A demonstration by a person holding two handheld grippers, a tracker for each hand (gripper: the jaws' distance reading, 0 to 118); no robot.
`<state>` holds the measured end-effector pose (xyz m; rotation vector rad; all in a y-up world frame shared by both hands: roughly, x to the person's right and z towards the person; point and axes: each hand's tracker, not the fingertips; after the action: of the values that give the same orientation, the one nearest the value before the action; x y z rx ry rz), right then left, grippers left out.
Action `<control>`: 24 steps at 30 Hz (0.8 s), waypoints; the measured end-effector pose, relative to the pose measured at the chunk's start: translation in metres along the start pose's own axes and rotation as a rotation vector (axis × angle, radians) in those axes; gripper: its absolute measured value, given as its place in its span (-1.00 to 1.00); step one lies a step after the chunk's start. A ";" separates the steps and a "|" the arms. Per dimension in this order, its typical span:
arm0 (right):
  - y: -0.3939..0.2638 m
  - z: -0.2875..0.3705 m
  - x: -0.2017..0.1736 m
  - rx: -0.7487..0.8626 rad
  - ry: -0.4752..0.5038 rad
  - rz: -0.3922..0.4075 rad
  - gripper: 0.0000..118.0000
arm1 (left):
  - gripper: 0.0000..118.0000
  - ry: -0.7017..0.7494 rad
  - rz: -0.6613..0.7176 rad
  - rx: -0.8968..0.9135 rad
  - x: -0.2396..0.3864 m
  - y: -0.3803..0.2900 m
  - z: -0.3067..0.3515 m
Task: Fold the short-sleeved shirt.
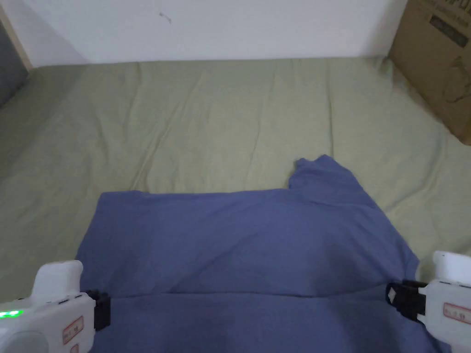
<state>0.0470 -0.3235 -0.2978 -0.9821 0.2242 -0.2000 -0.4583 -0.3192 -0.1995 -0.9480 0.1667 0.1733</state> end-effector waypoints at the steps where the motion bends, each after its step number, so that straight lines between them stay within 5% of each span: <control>1: 0.015 -0.005 0.000 0.014 0.003 0.003 -1.00 | -1.00 -0.006 0.006 -0.008 -0.001 0.004 -0.003; 4: 0.073 -0.030 0.006 0.088 0.003 0.004 -0.91 | -1.00 -0.079 0.063 -0.005 -0.004 0.017 -0.013; 5: 0.095 -0.043 0.008 0.083 0.003 0.008 -0.55 | -1.00 -0.104 0.095 -0.010 -0.008 0.019 -0.019; 7: 0.134 -0.068 0.004 0.056 -0.031 0.054 0.60 | -1.00 -0.088 0.107 -0.026 -0.008 0.025 -0.027; 8: 0.150 -0.081 0.006 0.079 -0.043 0.075 0.64 | -1.00 -0.074 0.099 -0.028 -0.008 0.025 -0.031; 15: 0.195 -0.184 0.022 -0.135 -0.188 0.127 0.57 | -1.00 -0.041 0.079 -0.088 -0.010 0.023 -0.050; 17: 0.188 -0.201 0.027 -0.214 -0.178 0.097 0.20 | -1.00 -0.029 0.077 -0.100 -0.011 0.020 -0.054; 19: 0.182 -0.198 0.024 -0.153 -0.196 0.103 0.13 | -1.00 -0.012 0.059 -0.115 -0.007 0.019 -0.056; 20: 0.185 -0.196 0.020 -0.169 -0.205 0.108 -0.10 | -1.00 -0.003 0.053 -0.124 -0.006 0.019 -0.056; 22: 0.187 -0.187 0.013 -0.142 -0.219 0.194 -0.95 | -1.00 -0.002 0.045 -0.121 -0.004 0.019 -0.052; 24: 0.191 -0.183 0.013 -0.175 -0.168 0.167 -0.95 | -1.00 -0.008 0.044 -0.120 -0.003 0.020 -0.051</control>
<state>0.0216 -0.3693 -0.5574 -1.1424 0.1706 0.0558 -0.4690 -0.3492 -0.2438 -1.0636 0.1714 0.2301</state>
